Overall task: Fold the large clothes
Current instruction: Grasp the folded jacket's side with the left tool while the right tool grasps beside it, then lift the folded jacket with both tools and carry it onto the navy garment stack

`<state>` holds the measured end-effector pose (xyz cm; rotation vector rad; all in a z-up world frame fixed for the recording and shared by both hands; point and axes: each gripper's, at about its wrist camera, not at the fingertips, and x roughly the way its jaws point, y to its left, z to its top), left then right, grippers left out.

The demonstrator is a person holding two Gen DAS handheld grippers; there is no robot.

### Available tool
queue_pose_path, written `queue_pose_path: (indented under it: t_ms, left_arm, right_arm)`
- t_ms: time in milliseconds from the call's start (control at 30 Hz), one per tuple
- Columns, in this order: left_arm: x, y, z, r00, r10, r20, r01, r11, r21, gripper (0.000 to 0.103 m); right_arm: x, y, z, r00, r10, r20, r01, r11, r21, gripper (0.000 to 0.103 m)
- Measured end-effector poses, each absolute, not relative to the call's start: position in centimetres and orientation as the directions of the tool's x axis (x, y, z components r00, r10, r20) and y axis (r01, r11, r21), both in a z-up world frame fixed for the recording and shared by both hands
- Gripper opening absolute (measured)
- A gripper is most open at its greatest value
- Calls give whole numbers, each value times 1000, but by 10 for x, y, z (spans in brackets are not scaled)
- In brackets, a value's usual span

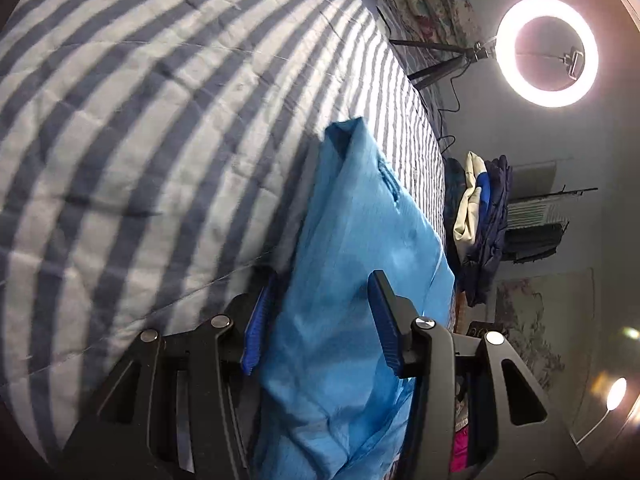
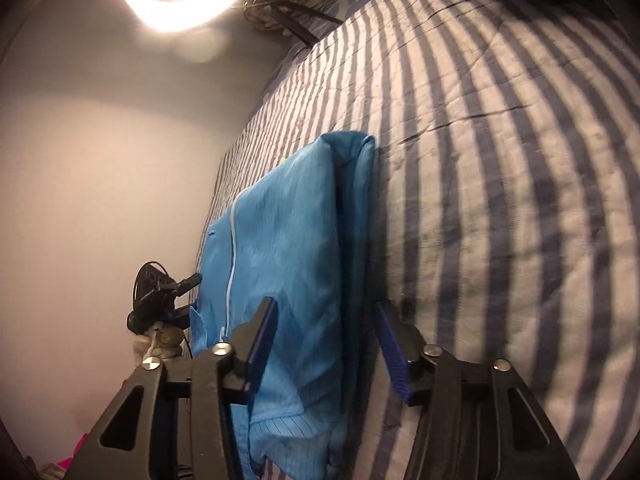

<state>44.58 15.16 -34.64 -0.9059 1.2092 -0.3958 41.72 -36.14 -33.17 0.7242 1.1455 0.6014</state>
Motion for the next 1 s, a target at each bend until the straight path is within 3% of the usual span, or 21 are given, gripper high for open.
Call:
queue_pose_path:
  t_ms: [200,367,533,700,1000]
  left_arm:
    - [456,125,-339,346,-644,-683,-138,685,-716,48]
    - [454,112,-333,355,-558,-750,-99,775,-624,23]
    - [446,89,-308,396,-446,-802,-16,871,-492,9]
    - [430,64,-278,454,-352,-819,52,928,-370,6]
    - [389,41,-232,519,-319,-793,134,947,-293,5]
  right_arm:
    - [423,-334,-329,300,733,-610,-98,660,745,47]
    - [419,-323,-327,305,682,-664,-94,716,692,28]
    - [413,-310,-312,324,588,-741,-98,800,592,14]
    - [406,-272,-283,353,446,-822,-155,895,419,6]
    - [378,-237,-226,433,247,-867,-242,958,152,4]
